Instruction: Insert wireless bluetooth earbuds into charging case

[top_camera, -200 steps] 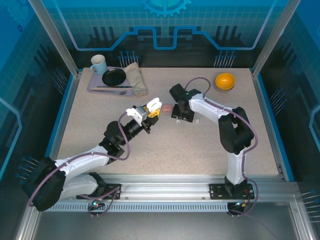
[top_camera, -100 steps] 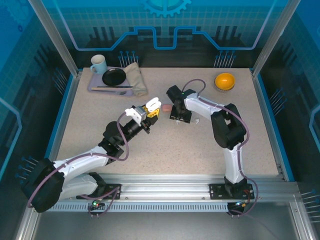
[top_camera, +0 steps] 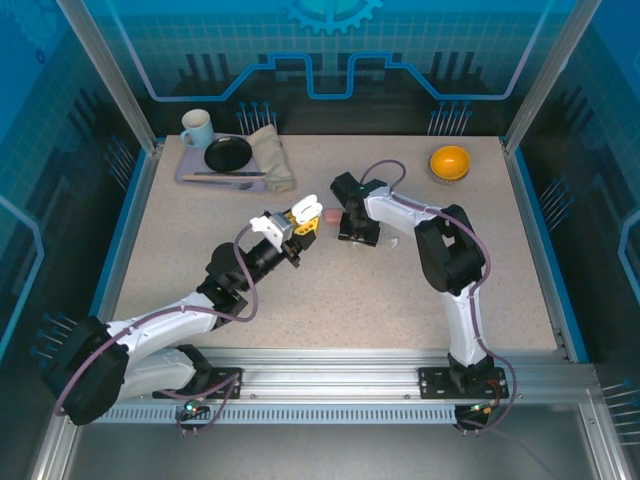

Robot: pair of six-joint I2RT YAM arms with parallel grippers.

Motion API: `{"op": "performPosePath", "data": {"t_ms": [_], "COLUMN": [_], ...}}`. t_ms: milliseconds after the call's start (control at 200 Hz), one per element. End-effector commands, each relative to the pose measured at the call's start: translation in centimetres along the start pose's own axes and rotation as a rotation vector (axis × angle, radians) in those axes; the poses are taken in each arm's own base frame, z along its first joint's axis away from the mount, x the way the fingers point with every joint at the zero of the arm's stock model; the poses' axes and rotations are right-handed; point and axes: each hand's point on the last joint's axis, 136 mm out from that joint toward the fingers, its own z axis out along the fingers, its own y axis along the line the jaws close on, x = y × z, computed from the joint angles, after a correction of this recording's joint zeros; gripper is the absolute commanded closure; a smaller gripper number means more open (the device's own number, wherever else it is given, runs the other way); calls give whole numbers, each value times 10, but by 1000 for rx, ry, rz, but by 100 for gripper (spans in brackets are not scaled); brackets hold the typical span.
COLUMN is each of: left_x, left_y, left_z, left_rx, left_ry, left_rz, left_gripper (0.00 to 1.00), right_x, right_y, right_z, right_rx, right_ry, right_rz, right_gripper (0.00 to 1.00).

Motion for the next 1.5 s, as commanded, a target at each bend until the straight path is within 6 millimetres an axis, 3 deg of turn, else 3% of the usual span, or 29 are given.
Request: {"op": "performPosePath", "data": {"t_ms": [0,985,1491], "left_x": [-8,-6,-7], "left_y": [-1,0,0], "left_z": [-3,-2,-1], "left_rx": [7,0,3], "left_ry": [-28,-15,-12], "left_rz": [25,22,24], "left_gripper": [100,100,100], "right_x": [0,6,7], "right_y": [7,0,-2], "right_z": [3,12,19], "right_rx": [-9,-2,-2], "right_ry": [7,28,39], "right_rz": [-17,-16,-20], "right_gripper": [49,60,60]}}
